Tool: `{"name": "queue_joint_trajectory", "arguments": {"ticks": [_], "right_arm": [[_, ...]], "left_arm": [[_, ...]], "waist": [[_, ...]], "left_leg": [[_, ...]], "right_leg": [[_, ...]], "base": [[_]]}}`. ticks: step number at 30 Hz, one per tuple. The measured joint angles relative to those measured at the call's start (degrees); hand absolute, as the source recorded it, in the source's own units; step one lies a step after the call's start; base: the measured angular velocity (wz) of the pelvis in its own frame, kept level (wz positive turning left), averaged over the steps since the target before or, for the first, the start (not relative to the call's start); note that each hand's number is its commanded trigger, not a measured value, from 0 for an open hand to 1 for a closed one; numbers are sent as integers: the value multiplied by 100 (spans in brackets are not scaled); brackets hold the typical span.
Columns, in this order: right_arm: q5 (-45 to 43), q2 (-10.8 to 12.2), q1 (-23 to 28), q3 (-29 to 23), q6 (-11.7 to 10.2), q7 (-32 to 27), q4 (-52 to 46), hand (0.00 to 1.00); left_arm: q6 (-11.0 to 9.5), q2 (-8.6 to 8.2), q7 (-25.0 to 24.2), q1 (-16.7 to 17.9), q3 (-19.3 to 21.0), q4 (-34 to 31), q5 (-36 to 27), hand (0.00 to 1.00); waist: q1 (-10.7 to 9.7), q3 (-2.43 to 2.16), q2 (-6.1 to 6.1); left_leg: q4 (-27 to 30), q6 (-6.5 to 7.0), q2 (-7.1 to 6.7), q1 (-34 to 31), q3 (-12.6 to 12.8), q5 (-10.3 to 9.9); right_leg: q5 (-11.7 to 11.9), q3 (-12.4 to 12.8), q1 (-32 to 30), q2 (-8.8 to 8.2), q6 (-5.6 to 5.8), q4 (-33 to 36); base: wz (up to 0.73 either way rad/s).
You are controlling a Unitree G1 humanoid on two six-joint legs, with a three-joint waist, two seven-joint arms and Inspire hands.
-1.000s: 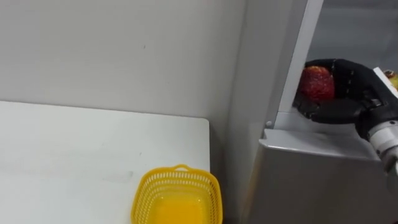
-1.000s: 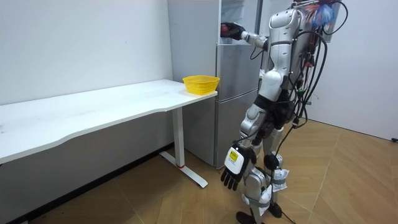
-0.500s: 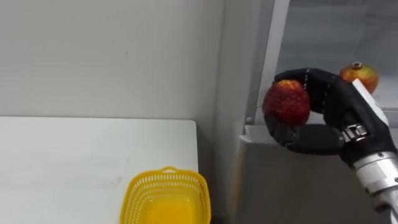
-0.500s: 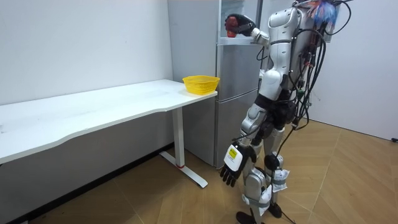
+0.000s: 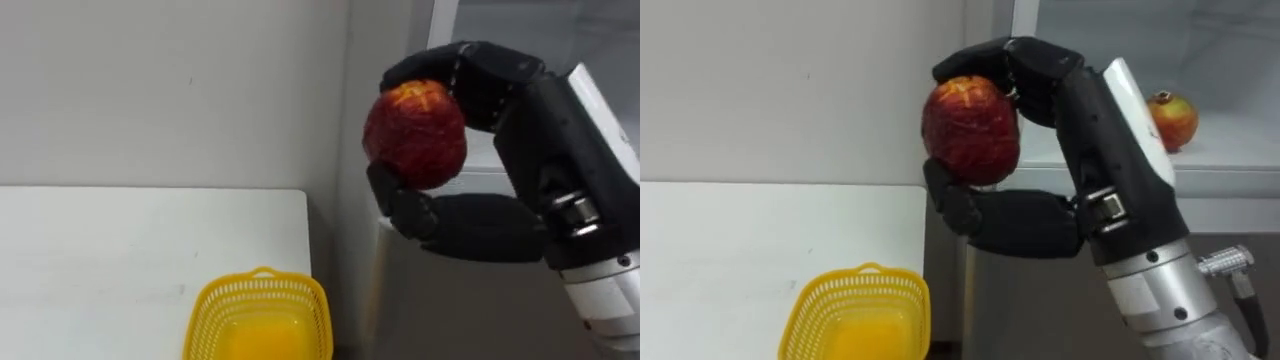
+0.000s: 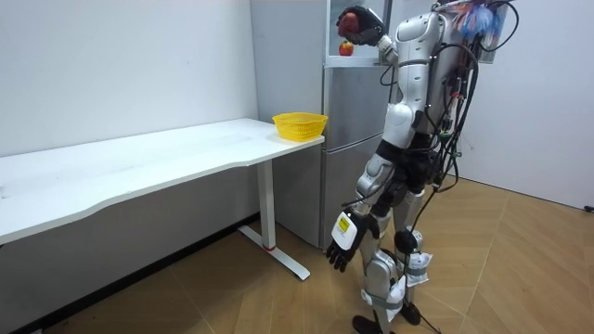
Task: Retrieve from the upper fridge
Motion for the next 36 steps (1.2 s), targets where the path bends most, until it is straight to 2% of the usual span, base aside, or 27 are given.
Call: {"name": "queue_joint_trajectory", "arguments": {"ticks": [3,9,11,15,19,21,24,28,36], "right_arm": [[-211,21,-1,60,1,177,-1,100],[-626,49,-5,586,12,304,98,100],[-773,46,-5,752,16,479,246,100],[-1136,46,-4,764,108,599,597,100],[-1545,43,-23,850,192,599,865,100],[-1615,12,-202,944,157,600,1236,100],[-1975,-22,-342,936,227,592,1781,100],[-2194,-21,-352,938,255,592,1962,100],[-2119,-18,-772,1171,249,567,2780,100]], "left_arm": [[1,1,-23,-16,0,0,0,0],[2,36,-84,-190,-231,0,-25,0],[2,36,-110,-235,-281,2,-21,0],[17,57,-261,-202,-276,20,-17,0],[27,76,-362,-124,-301,21,-18,0],[34,81,-362,-93,-332,60,-22,0],[34,89,-367,-91,-275,67,-18,0],[36,91,-376,-134,-206,126,-17,0],[40,141,-426,-294,-227,316,-14,0]], "waist": [[47,-18,-34],[194,5,-98],[256,5,-157],[398,16,-233],[472,44,-295],[498,51,-312],[643,57,-382],[768,98,-475],[802,115,-526]], "left_leg": [[-13,0,-3,-8,3,0],[7,-1,-3,-62,-34,1],[12,-1,-2,-63,-44,1],[13,-1,-15,-54,-124,1],[65,2,-67,-175,-319,1],[105,2,-86,-208,-336,1],[113,5,-98,-218,-419,4],[105,9,-100,-217,-509,8],[112,9,-100,-151,-606,9]], "right_leg": [[2,3,-2,1,3,8],[3,-64,8,-2,3,0],[3,-144,0,-9,2,-3],[3,-194,27,-18,4,-9],[-8,-330,35,-44,17,-17],[-9,-339,36,-44,17,-17],[-11,-403,54,-54,19,-13],[-17,-496,128,-65,28,-91],[-18,-608,230,-73,33,-95]], "base": [[0],[5],[5],[6],[19],[11],[13],[11],[8]]}}
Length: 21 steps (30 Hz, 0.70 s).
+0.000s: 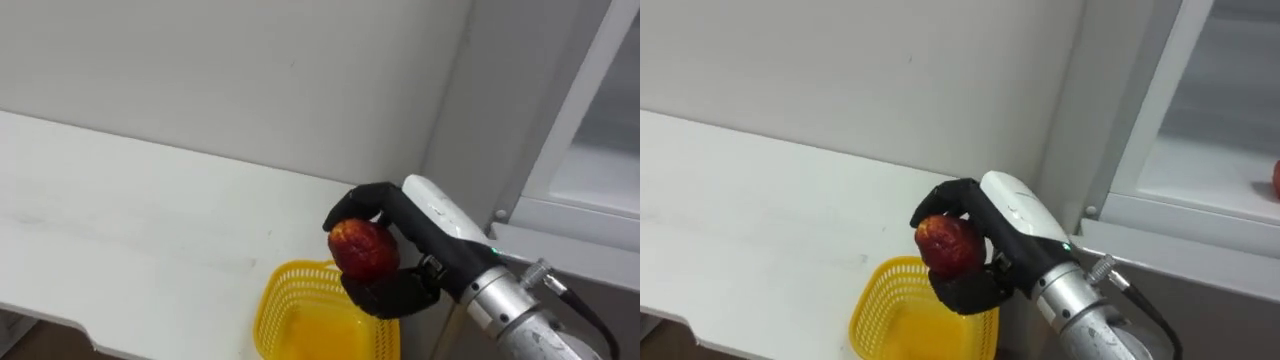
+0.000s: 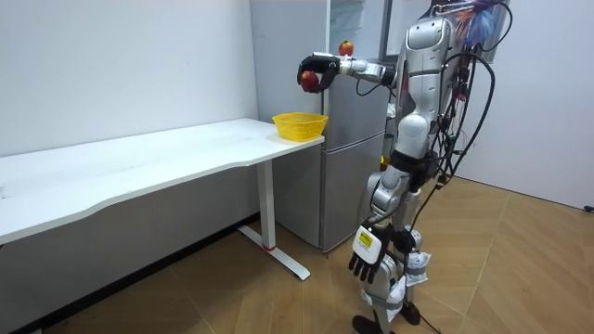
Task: Retrieve from the upper fridge
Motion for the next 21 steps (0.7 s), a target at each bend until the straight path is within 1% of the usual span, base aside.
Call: {"name": "queue_joint_trajectory", "arguments": {"ticks": [2,5,9,11,14,18,21], "right_arm": [[2,0,-1,98,6,8,203,100],[-20,0,-1,200,12,80,455,100],[-87,1,-3,200,112,206,650,100],[-224,1,-9,205,162,214,818,100],[-302,3,-27,209,225,214,1006,100],[-320,3,-139,322,256,213,1158,100],[-481,3,-145,422,256,207,1187,100]], "left_arm": [[1,6,-28,-57,0,7,6,0],[12,5,-41,-87,-2,-9,7,0],[83,6,-42,-93,-1,-52,8,0],[115,7,-44,-91,-1,-58,9,0],[115,13,-61,-90,2,-91,10,0],[116,32,-66,-91,3,-91,10,0],[116,71,-94,-93,3,-92,10,0]], "waist": [[48,13,-7],[107,12,-18],[168,8,-22],[266,-8,-44],[323,-33,-80],[347,-28,-106],[420,-24,-133]], "left_leg": [[-1,0,0,-9,-4,0],[-12,1,-6,-27,-8,-2],[-19,2,-16,-62,-15,-2],[-19,5,-16,-101,2,0],[-13,16,-22,-161,-14,10],[-18,18,-32,-177,-47,12],[-6,19,-34,-172,-70,12]], "right_leg": [[-1,-15,2,-2,1,4],[-5,-9,-13,-6,6,6],[-5,-8,-43,-14,8,16],[-7,-7,-103,-17,8,35],[-9,-44,-137,-28,13,35],[-14,-109,-142,-39,22,35],[-17,-142,-139,-44,26,35]], "base": [[0],[0],[0],[-5],[5],[6],[4]]}}
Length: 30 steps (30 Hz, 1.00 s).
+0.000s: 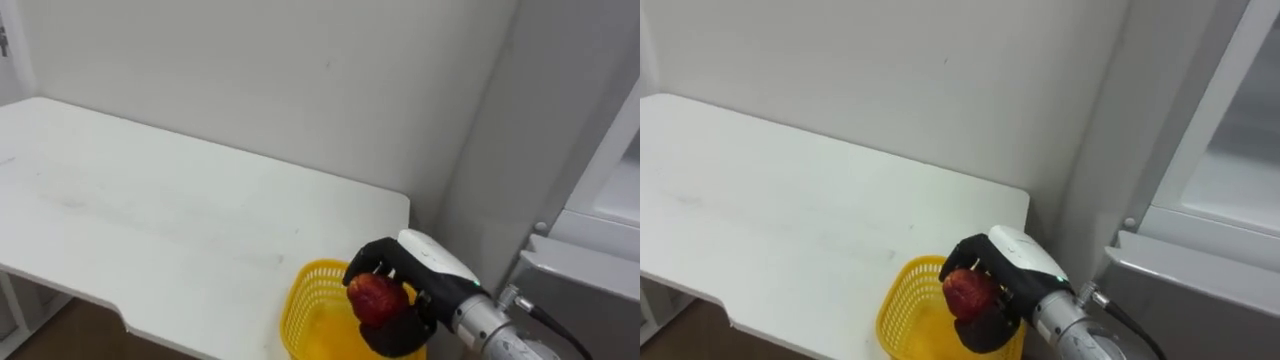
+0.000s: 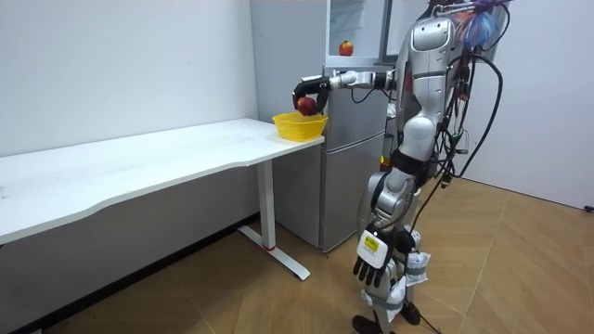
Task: Retrieve from the upper fridge
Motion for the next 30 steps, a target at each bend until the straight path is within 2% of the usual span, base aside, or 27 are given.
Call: {"name": "queue_joint_trajectory", "arguments": {"ticks": [7,8,9,10,15,24,30], "right_arm": [[-17,6,-231,152,4,-3,505,100],[-19,13,-294,212,4,-4,567,78],[-18,21,-327,230,2,-4,602,66],[-19,26,-334,229,2,-5,615,0],[-20,46,-334,295,-5,-73,727,0],[-279,74,-334,388,1,-134,787,0],[-392,101,-339,386,1,-185,748,0]], "left_arm": [[1,15,-34,-33,6,-3,2,0],[2,18,-33,-54,7,5,3,0],[6,20,-33,-52,9,11,6,0],[13,24,-33,-51,10,11,8,0],[101,25,-28,-54,8,14,11,0],[138,26,-29,-42,8,3,12,0],[146,34,-24,-75,23,4,18,0]], "waist": [[182,32,-19],[190,36,-14],[191,38,-11],[199,40,-9],[210,46,0],[200,55,21],[202,14,18]], "left_leg": [[-3,17,-33,6,-79,9],[-7,18,-37,3,-86,10],[-9,18,-37,-1,-88,10],[-15,18,-39,-9,-96,9],[-43,25,-46,2,-140,13],[-20,26,-48,-22,-139,16],[-2,27,-49,-33,-139,16]], "right_leg": [[-3,-51,2,-30,8,12],[-5,-56,3,-32,10,14],[-5,-57,3,-32,10,17],[-5,-63,2,-33,11,26],[-6,-107,15,-42,13,59],[-7,-101,2,-42,13,59],[-6,-109,-6,-42,13,62]], "base": [[4],[3],[0],[4],[3],[0],[0]]}}
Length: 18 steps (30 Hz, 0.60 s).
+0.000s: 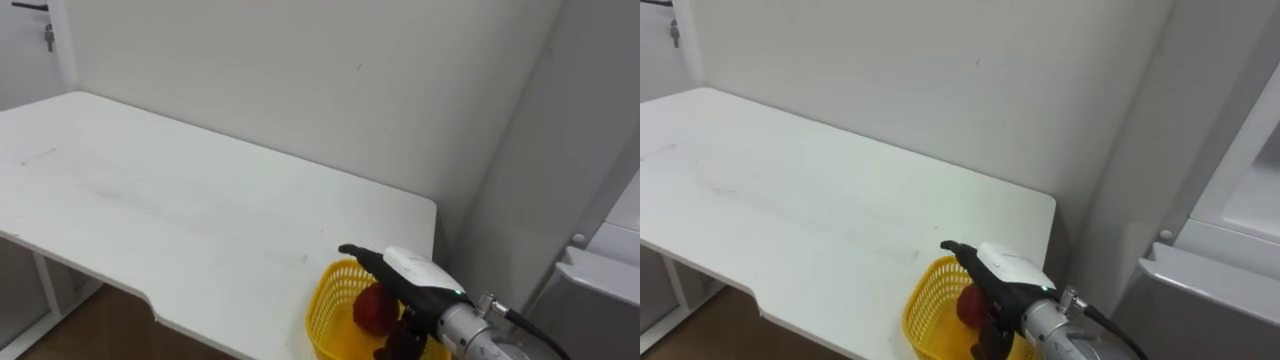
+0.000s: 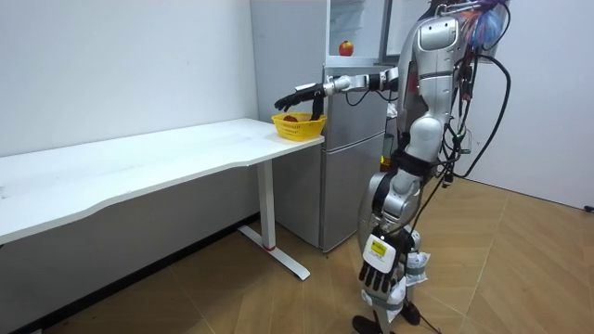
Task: Retrieve from the upper fridge
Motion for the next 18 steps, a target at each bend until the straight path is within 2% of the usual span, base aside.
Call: {"name": "queue_joint_trajectory", "arguments": {"ticks": [9,13,18], "right_arm": [[160,0,-4,-2,-2,-65,-16,0],[284,-1,-4,-12,-10,-82,-165,0],[779,0,-4,-69,-10,-251,-277,0]], "left_arm": [[24,-1,92,-71,91,-2,25,0],[25,-6,105,-81,86,-10,54,0],[28,-49,151,-88,72,-45,53,0]], "waist": [[-32,-25,50],[-101,-40,111],[-241,-15,194]], "left_leg": [[2,1,2,15,25,1],[6,2,-1,17,22,1],[68,5,-2,-6,-2,-2]], "right_leg": [[0,46,8,0,0,5],[0,51,17,-4,1,14],[1,41,40,-8,1,14]], "base": [[-1],[0],[3]]}}
